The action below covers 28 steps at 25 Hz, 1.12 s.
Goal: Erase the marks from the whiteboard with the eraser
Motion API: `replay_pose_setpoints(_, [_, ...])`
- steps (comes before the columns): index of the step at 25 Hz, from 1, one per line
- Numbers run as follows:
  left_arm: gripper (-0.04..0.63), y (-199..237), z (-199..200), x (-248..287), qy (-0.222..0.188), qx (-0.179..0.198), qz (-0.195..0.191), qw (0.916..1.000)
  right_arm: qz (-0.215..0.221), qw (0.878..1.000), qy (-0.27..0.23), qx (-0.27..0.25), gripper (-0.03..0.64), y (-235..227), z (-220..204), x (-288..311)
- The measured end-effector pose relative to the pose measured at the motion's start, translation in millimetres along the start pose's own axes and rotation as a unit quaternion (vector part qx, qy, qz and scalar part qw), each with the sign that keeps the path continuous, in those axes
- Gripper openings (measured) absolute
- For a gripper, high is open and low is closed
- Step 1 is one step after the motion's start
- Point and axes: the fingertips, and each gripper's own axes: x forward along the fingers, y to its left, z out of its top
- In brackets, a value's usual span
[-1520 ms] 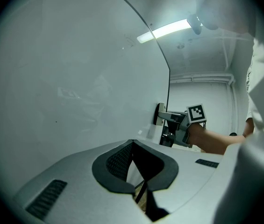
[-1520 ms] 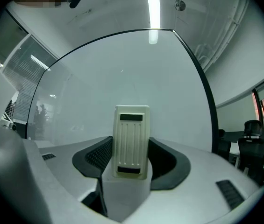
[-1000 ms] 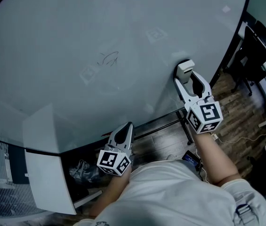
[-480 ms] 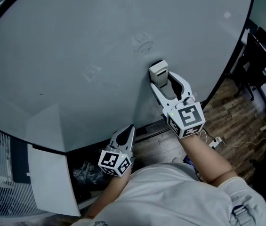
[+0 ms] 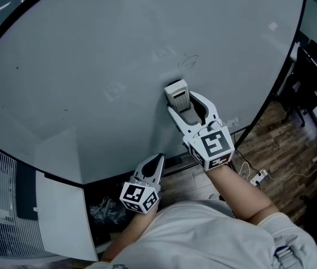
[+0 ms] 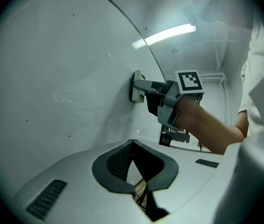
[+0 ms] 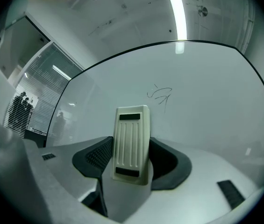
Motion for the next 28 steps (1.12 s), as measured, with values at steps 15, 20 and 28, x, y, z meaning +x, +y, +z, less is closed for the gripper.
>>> replay_pose_setpoints(15, [0.008, -35, 18, 70, -0.012, 0.002, -0.023, 0.9997, -0.071, 0.997, -0.025, 0.009, 0.245, -144, 32, -43])
replay_pose_setpoints(20, [0.008, -59, 22, 100, -0.013, -0.001, -0.039, 0.9992, -0.109, 0.993, -0.033, 0.023, 0.245, -221, 42, -69])
replay_pose_setpoints(28, [0.008, -78, 18, 132, -0.008, 0.001, -0.036, 0.9993, -0.152, 0.987, -0.037, 0.047, 0.245, -305, 49, -98])
